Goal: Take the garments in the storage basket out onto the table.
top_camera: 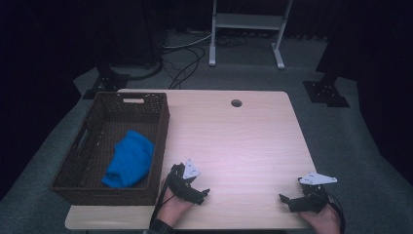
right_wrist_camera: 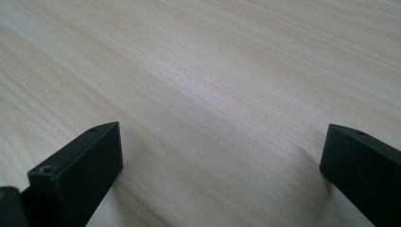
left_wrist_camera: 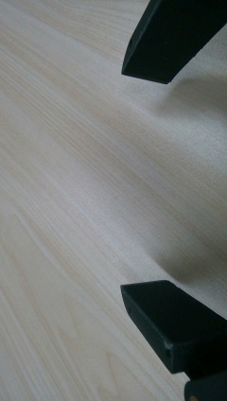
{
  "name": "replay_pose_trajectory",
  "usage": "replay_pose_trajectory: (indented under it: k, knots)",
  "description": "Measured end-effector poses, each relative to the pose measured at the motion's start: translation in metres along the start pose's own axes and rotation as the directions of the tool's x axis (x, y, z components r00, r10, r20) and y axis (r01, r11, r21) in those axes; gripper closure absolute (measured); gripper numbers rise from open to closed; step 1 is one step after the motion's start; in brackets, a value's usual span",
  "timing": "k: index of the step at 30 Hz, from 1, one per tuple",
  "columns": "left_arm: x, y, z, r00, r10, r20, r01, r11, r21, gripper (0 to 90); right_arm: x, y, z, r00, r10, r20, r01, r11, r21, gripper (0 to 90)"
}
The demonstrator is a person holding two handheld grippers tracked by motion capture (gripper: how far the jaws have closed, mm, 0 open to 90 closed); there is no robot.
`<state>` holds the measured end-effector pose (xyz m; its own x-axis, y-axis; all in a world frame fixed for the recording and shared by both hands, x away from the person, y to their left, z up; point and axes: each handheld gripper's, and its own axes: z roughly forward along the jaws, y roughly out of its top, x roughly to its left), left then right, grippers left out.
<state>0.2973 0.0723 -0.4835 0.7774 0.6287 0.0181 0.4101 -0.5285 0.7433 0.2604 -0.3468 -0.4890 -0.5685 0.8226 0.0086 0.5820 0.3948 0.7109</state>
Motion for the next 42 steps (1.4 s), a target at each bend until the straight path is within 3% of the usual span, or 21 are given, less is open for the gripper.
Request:
replay_pose_trajectory:
  k: [19, 26, 42]
  knots:
    - [-0.0004, 0.0018, -0.0022, 1.0, -0.005, -0.003, 0.005, 0.9953, -0.097, 0.0, 0.0004, -0.0003, -0.0003, 1.0, 0.002, 0.001, -0.002, 1.0, -0.001, 0.0]
    - [-0.0004, 0.0007, -0.0055, 0.9998, -0.013, -0.014, 0.011, 0.9873, -0.159, 0.0, 0.0001, 0.0002, 0.0002, 1.0, 0.004, 0.002, -0.004, 1.0, 0.0, 0.0]
    - [0.001, -0.0011, -0.0092, 0.9996, -0.023, -0.014, 0.019, 0.9712, -0.237, 0.0, -0.0003, 0.0006, 0.0005, 1.0, 0.005, 0.002, -0.005, 1.0, 0.0, 0.0]
